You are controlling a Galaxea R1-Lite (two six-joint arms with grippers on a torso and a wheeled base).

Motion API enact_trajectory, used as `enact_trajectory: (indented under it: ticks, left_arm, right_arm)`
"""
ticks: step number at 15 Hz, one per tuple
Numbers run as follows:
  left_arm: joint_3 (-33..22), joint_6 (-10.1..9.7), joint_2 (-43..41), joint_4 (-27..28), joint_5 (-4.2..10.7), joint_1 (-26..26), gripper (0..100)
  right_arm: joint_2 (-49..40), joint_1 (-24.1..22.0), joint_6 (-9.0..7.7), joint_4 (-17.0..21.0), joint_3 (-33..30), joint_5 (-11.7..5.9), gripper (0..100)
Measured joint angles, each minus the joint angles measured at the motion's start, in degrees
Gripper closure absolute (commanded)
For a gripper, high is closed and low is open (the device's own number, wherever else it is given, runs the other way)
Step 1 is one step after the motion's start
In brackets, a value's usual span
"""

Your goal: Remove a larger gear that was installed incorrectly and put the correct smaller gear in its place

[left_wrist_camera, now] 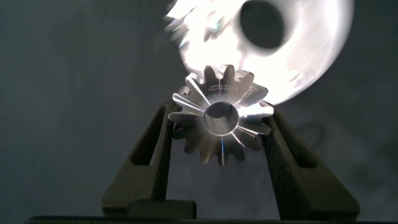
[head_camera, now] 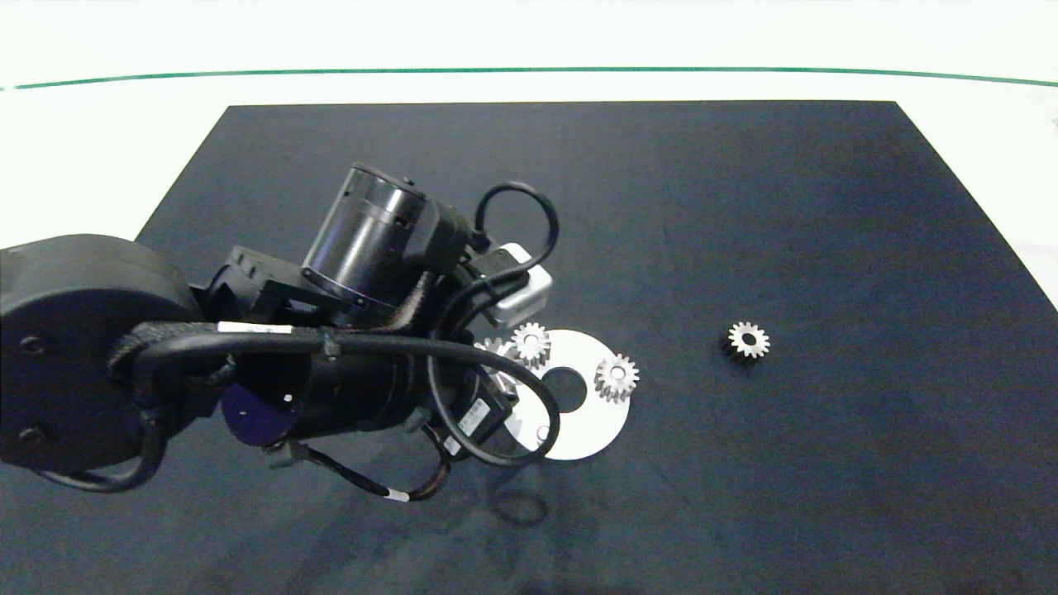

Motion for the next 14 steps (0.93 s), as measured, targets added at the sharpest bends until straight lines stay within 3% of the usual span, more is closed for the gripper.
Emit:
enact_trajectory:
  ticks: [2, 4, 6, 8, 10, 14]
  left_arm:
    - [2.4, -0.33, -2.8, 2.6, -1.50, 3.1, 72]
    - [5.8, -0.41, -5.8, 3.7, -4.91, 6.1, 72]
    - [8.1, -0.44, -7.7, 3.9, -5.55, 8.3, 72]
    - [10.1, -0.44, -8.9, 3.4, -7.08, 9.9, 72]
    - [12.3, -0.55, -9.3, 0.9, -7.50, 11.0, 72]
    - [17.7, -0.72, -8.1, -9.3, -7.53, 11.9, 72]
  right_arm:
    - [-0.1, -0.1, 0.00, 0.0, 0.2, 0.00, 0]
    - [0.0, -0.1, 0.01, 0.1, 0.7, 0.02, 0]
    - [0.3, -0.1, 0.00, 0.0, 1.1, 0.02, 0]
    - [0.5, -0.1, 0.00, 0.0, 1.5, 0.00, 0]
    - [0.6, -0.2, 0.00, 0.0, 1.6, -0.05, 0]
    - [0.5, -0.3, 0.01, 0.0, 1.7, -0.09, 0]
